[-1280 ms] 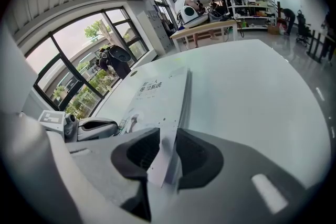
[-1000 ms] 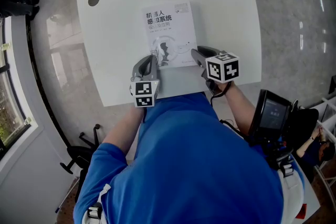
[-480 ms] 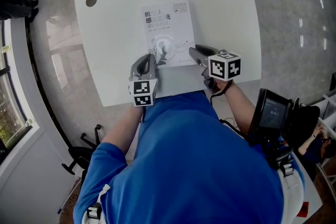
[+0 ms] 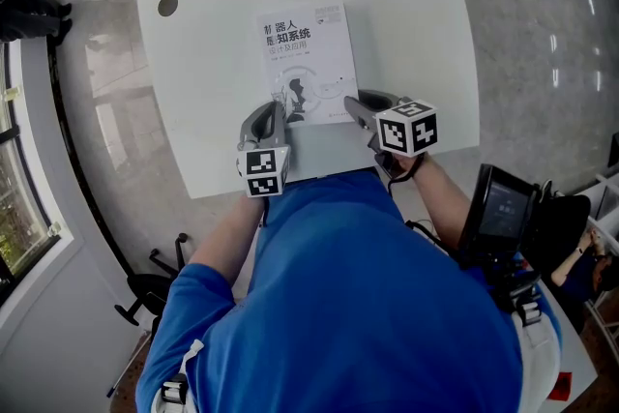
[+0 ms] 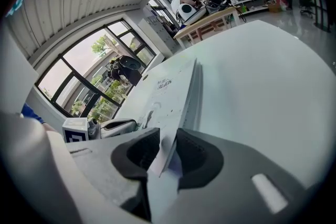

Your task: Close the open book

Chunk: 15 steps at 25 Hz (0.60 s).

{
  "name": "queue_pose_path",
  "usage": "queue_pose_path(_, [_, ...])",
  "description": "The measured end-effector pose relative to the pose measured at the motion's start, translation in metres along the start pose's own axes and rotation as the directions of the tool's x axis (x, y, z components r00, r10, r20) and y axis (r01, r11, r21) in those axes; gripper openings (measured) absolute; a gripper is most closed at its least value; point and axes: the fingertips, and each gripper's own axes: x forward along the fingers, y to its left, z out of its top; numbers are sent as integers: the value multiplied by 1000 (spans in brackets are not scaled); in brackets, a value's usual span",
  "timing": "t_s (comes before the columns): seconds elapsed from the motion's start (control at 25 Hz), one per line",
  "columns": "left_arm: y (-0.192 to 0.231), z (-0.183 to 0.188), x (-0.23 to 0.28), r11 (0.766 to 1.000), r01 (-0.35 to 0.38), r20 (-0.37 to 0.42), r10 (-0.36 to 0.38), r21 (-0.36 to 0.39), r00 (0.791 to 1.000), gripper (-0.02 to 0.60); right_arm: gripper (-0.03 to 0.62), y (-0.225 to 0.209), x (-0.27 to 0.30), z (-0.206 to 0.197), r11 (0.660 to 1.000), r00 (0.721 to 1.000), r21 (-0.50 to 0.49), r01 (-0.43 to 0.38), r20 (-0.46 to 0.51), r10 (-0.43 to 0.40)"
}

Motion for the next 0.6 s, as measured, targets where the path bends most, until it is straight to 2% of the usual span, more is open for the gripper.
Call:
queue_pose_path(0.08, [0,0,1,1000,-3,0,3,1,1000,6,99,2,-1,0,1000,1000,3,-3,1,3])
queue_pose_path(0.12, [0,0,1,1000,-3,0,3,1,1000,6,67,4,-2,2,1000,1000,2,-9,7,9])
queue_pose_path(0.24, [-1,1,1,1000,0,0,0,4,1000,6,42,9,-5,7,1000,1000,-1,-24,19,24])
queue_pose_path(0.6, [-4,-1,5,1000,8,3,-8,24,1000,6,34,31,-9,18,997,997,-62,-46,60,50])
